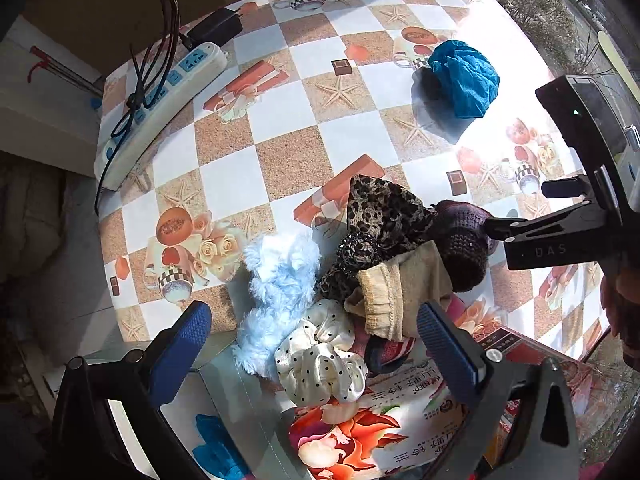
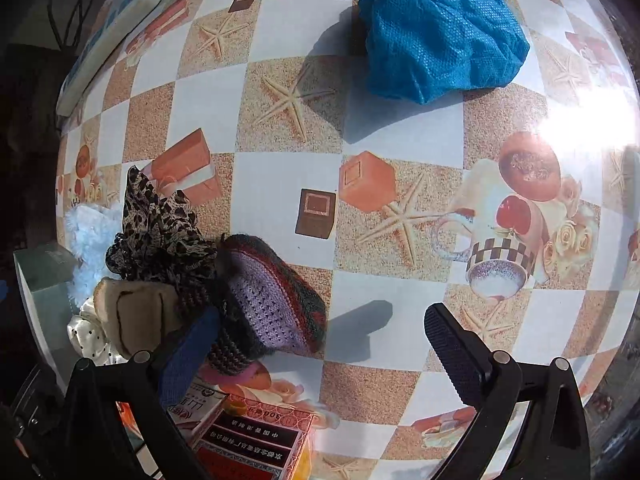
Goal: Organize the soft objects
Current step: 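Grasp the leopard scarf with the left tool while the right grasps the purple hat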
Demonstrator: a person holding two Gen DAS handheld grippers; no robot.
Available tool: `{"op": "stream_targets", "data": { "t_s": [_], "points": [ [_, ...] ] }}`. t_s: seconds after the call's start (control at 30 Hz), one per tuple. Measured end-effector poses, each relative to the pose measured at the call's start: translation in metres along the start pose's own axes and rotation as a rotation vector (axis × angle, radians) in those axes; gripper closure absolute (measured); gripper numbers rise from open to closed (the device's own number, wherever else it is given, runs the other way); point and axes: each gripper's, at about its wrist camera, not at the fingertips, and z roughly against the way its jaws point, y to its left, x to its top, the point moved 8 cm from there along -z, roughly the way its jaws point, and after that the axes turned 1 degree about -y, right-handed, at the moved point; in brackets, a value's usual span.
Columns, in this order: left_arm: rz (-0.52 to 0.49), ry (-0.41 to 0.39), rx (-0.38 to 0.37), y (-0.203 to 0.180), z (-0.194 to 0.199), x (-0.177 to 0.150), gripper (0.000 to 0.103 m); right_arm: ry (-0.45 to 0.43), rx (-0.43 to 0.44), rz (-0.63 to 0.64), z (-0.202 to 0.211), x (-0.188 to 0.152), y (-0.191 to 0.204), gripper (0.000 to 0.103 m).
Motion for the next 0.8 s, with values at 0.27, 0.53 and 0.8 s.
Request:
{"op": "stream_targets", "data": {
  "t_s": [0.27,0.53,0.8],
  "points": [
    [-0.100,0.130,-0.025,-0.032,-0.065,0.037,0.000,-0.077,0.238,-0.056,0.030,-0.024,-0.034,0.001],
    [-0.116,0.208,0.001,-0.018,-0.089,0.044,0.003,-0.017,0.340,0.133,-0.001,-0.022,0.033,0.002],
    [-0.145,0.177,-0.027,-0.031,-0.082,0.062,0.063,-0.089,0.251,0.024,0.022,-0.043,-0.021,0.053]
  ]
}}
